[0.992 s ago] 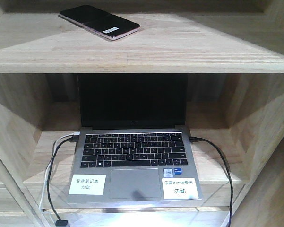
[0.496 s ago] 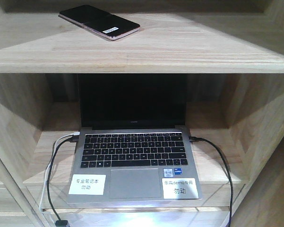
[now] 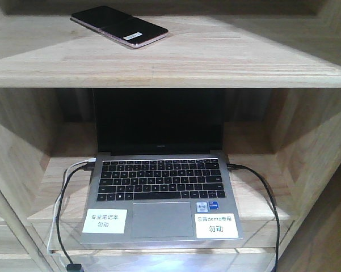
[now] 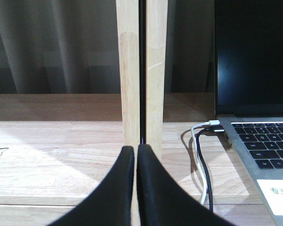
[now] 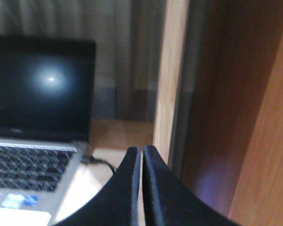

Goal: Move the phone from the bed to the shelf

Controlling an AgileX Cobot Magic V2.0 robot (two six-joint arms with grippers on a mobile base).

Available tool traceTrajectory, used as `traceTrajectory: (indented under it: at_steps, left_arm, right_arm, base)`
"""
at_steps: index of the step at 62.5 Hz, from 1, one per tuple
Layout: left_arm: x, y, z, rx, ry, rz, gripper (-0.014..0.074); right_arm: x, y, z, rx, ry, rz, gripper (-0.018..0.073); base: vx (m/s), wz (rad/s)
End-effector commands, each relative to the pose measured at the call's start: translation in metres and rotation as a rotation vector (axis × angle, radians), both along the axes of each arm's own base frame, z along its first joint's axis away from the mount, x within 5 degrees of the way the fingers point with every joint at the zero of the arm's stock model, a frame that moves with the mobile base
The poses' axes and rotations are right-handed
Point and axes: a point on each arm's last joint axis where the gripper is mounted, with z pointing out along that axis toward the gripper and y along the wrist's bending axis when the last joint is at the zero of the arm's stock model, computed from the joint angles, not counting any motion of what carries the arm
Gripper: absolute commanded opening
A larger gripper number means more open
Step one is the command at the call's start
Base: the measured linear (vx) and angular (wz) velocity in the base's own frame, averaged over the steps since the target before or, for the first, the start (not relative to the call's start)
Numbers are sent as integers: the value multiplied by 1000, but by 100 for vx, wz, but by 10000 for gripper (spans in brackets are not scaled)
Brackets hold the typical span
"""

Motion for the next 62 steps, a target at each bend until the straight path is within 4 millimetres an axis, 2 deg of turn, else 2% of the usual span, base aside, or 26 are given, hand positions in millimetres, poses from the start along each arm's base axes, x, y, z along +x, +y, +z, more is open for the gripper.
traceTrajectory:
  at_steps: [1,7,10,20,36,62]
  left_arm:
    - [0,1,6,-6,-78,12,1]
    - [0,1,6,-6,-78,12,1]
    - [0,1,6,-6,-78,12,1]
    - [0,1,6,-6,-78,12,1]
    - [0,1,6,-6,-78,12,1]
    - [0,1,6,-6,-78,12,1]
  right_arm:
    - [2,-2,-2,4,-117,-29,-4]
    - [4,-3,-22,4,-130,-41,-4]
    - [5,-3,-25,-2,-108,-39,-4]
    - [5,-4,-24,-49,-121,-41,-4]
    - [5,-4,-23,15,-136,-50,-4]
    - [5,-4,-22,25,-140,-50,-4]
  base:
    - [0,0]
    - [0,0]
    - [0,0]
    - [0,0]
    - [0,0]
    - [0,0]
